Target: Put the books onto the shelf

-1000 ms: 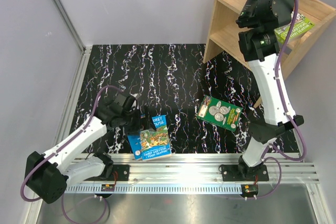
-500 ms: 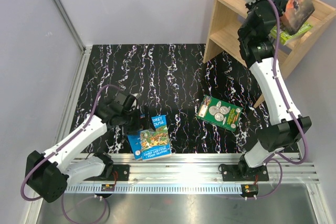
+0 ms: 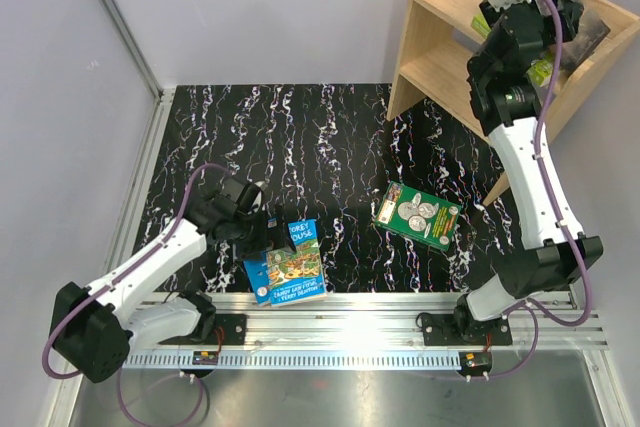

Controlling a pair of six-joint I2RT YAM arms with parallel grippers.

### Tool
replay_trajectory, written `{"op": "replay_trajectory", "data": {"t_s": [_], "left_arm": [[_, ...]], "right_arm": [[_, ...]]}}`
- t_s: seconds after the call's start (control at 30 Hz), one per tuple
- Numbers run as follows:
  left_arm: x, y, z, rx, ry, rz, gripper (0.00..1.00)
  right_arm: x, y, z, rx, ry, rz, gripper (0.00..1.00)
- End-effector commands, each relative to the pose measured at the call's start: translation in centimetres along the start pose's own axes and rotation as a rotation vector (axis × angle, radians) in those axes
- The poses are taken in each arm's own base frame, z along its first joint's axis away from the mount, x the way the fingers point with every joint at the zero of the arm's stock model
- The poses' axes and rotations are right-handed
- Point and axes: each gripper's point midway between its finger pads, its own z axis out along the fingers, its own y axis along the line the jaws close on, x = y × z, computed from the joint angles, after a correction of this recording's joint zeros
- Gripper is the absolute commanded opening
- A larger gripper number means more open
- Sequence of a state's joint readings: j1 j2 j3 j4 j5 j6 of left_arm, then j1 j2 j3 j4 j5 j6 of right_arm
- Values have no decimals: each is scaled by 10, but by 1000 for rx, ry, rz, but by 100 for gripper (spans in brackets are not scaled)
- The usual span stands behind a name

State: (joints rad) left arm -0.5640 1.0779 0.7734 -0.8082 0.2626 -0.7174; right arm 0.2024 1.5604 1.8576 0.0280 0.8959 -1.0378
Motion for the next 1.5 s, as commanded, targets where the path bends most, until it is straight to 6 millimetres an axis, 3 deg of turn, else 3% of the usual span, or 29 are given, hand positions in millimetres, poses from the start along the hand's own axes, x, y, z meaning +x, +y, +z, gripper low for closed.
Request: {"op": "replay_trajectory", "data": {"t_s": [0.0,0.3,0.5,0.57,0.67,0.73,0.77,0.8,0.83,0.93,1.0,1.07,1.23,1.47], "left_arm": [[-1,-4,-4,26,-22,0,99],[-6,-10,-4,35,-32,-21,99],[-10,-15,0,37,-22,-17,99],[-13,-18,2,41,-23,-13,99],[-15,-22,5,43,-15,-11,99],[-17,-27,5,47,-16,-3,99],[-18,-27,6,44,-15,-4,99],[-17,-28,7,43,-13,1,99],[-17,-28,7,41,-12,1,99],[-14,-25,9,33,-6,0,99],[-13,-23,11,29,-4,-5,99],[-11,-22,12,27,-1,-6,99],[-10,-18,9,22,-17,-15,99],[3,-3,14,0,-4,-27,99]], "right_arm": [[3,-48,-17,82,13,199,91],[-2,-56,-41,-9,0,368,99],[-30,-17,-91,-217,-34,425,100],[-46,0,-113,-339,-71,519,100],[-48,5,-128,-430,-60,690,100],[-48,10,-136,-481,-65,759,88],[-45,10,-137,-477,-62,769,79],[-41,14,-138,-477,-50,758,51],[-35,14,-136,-454,-31,745,36],[-21,24,-131,-416,4,688,6],[-10,35,-126,-408,30,656,0],[1,41,-121,-395,65,651,0],[42,44,-84,-326,188,675,0],[46,24,-47,-189,140,577,0]]}}
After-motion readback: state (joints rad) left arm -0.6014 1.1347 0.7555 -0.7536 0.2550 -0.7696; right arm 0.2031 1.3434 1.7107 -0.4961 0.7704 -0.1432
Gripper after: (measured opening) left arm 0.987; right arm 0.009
